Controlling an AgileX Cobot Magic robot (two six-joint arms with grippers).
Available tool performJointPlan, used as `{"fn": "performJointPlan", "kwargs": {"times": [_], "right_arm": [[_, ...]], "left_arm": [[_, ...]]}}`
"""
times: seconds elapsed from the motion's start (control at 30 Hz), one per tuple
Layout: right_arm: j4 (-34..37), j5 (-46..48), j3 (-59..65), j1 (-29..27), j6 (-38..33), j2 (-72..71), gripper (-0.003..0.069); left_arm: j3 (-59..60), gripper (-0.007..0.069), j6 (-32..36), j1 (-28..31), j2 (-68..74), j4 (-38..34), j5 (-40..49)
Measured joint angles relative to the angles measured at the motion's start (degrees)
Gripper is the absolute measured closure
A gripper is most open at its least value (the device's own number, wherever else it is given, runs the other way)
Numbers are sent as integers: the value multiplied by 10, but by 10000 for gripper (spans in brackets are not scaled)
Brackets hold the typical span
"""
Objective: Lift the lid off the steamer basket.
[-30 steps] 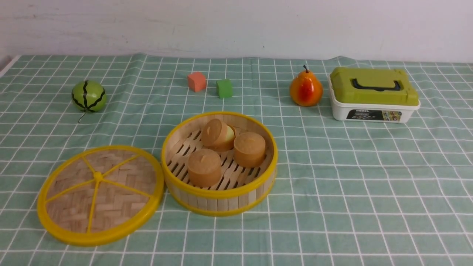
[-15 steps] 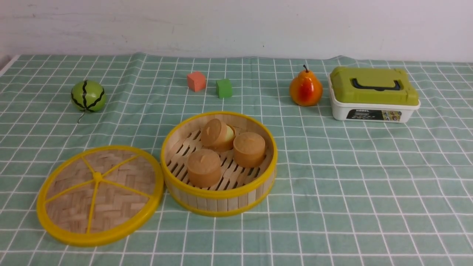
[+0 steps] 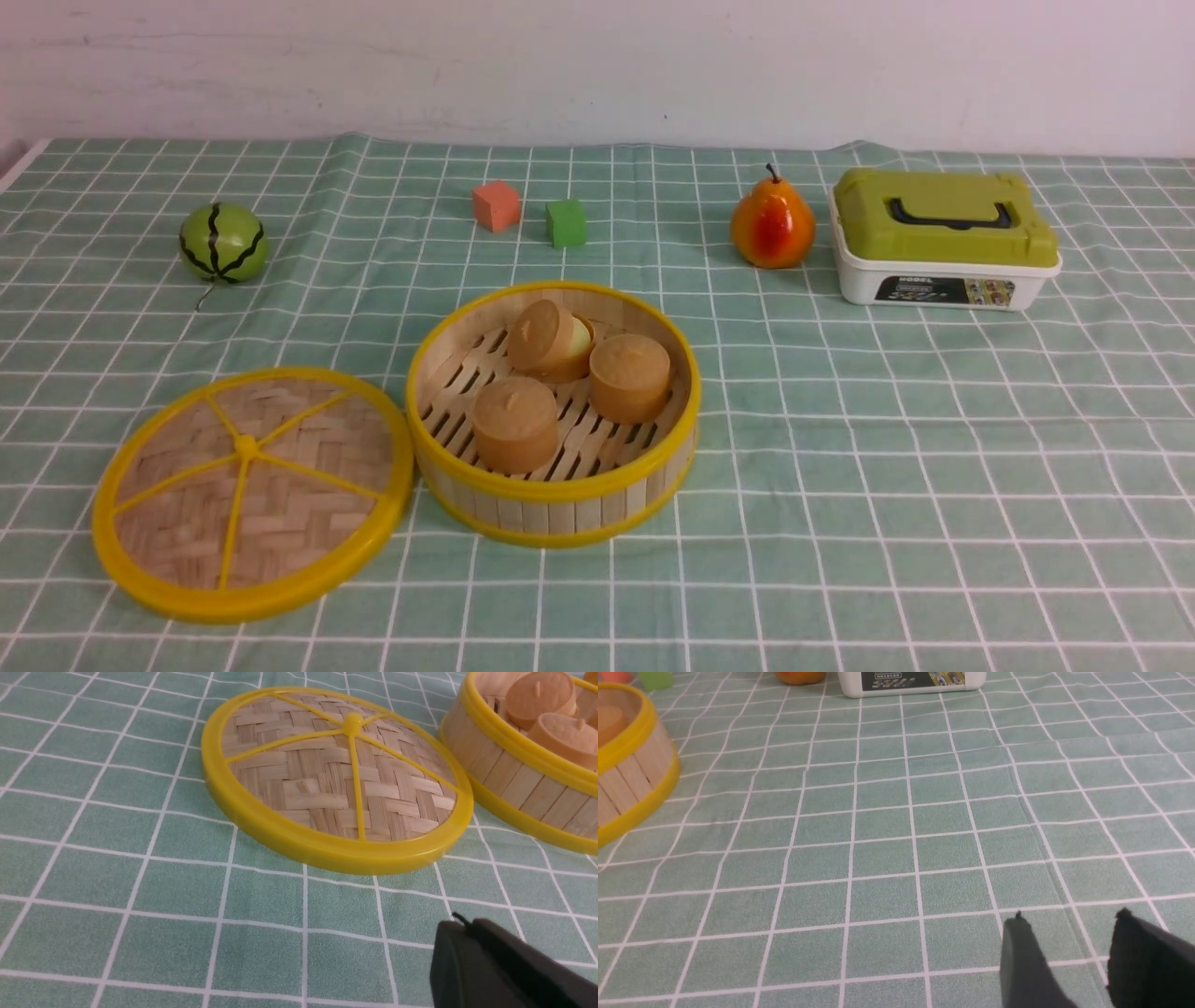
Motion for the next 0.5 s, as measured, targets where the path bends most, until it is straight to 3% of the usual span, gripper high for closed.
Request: {"fn": "performJointPlan", "kwargs": {"times": [0.5], "right_arm": [[0,0,0,0,0,0,418]], "left_arm": [[0,608,0,0,0,0,0]]}}
